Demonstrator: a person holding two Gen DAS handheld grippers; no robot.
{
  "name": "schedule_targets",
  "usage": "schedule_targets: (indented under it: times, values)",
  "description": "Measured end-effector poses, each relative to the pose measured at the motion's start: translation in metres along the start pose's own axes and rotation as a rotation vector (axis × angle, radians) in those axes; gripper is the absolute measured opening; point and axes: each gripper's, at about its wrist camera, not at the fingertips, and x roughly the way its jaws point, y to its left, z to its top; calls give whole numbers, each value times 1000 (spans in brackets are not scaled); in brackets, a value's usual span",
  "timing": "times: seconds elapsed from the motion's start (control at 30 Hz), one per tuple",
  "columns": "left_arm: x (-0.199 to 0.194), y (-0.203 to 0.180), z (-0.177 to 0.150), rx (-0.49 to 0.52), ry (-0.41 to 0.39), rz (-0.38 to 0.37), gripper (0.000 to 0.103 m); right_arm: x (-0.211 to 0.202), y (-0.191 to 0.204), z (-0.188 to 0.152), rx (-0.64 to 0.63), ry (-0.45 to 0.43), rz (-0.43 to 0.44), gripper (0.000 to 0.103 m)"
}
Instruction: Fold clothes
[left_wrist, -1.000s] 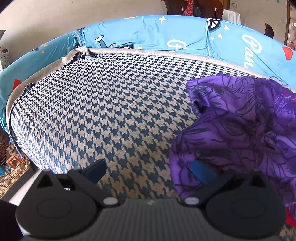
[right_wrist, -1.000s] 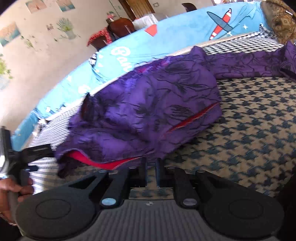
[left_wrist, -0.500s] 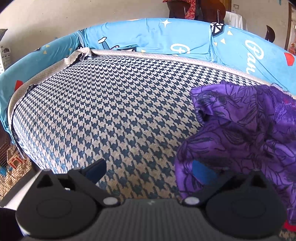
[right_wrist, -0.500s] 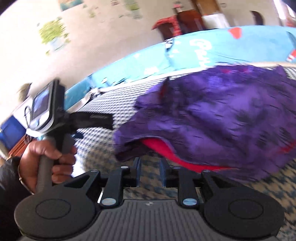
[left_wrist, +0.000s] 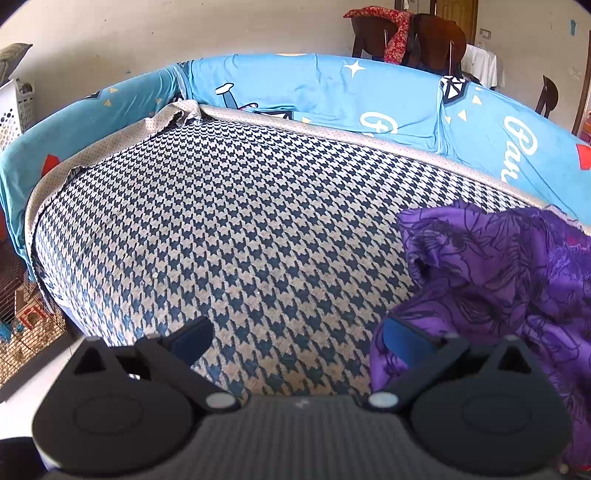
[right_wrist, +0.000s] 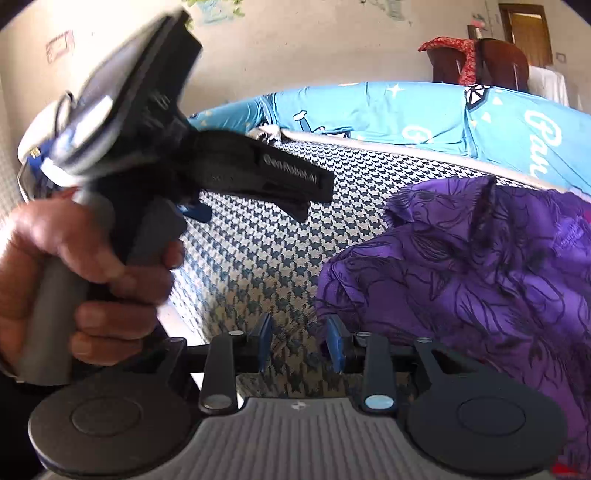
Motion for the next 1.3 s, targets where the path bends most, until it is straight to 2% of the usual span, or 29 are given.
schedule_targets:
  times: [0.07,0.13,0.4,0.43,0.47,0.5,0.53,0.57,0.63,0.77,0.97,1.0,1.07,1.1,1.23,1.3]
  values:
    - [-2,3,1,-14,0,-6,103,12,-1,1,-15,19,-17,46]
    - [-2,5,3,-28,4,-15,103,22,0,2,-44,39,-41,51]
    - [-6,5,4,-31,1,-33,103,53,5,-5,-204,92,-141,51]
    - [-6,5,4,-32,0,-32,103,54,4,-5,-213,91,-149,48]
    - [-6,6,4,-33,-1,-32,103,54,3,-4,-204,90,-154,38]
    - [-7,7,4,-35,-3,-31,103,54,2,-3,-194,89,-160,33]
    - [-7,8,5,-39,-4,-30,103,54,0,-1,-184,88,-165,20]
    - [-8,9,5,-44,-7,-29,103,53,-1,2,-168,91,-149,9]
    - [-9,12,6,-51,-15,-24,103,50,-3,9,-123,93,-111,9]
    - [-16,20,10,-60,-50,5,103,37,4,28,-11,38,40,9]
    - [-32,39,18,-95,-146,100,103,24,11,56,125,-51,249,9]
    - [-33,40,19,-92,-150,105,103,23,11,58,139,-58,269,9]
    - [-33,40,19,-85,-152,110,103,23,16,60,114,-65,249,18]
    - [-33,39,19,-79,-152,114,103,24,18,59,91,-64,232,19]
    - [-30,35,19,-69,-148,133,103,19,9,53,105,-62,216,40]
    - [-29,34,18,-69,-148,134,103,11,0,48,126,-70,197,40]
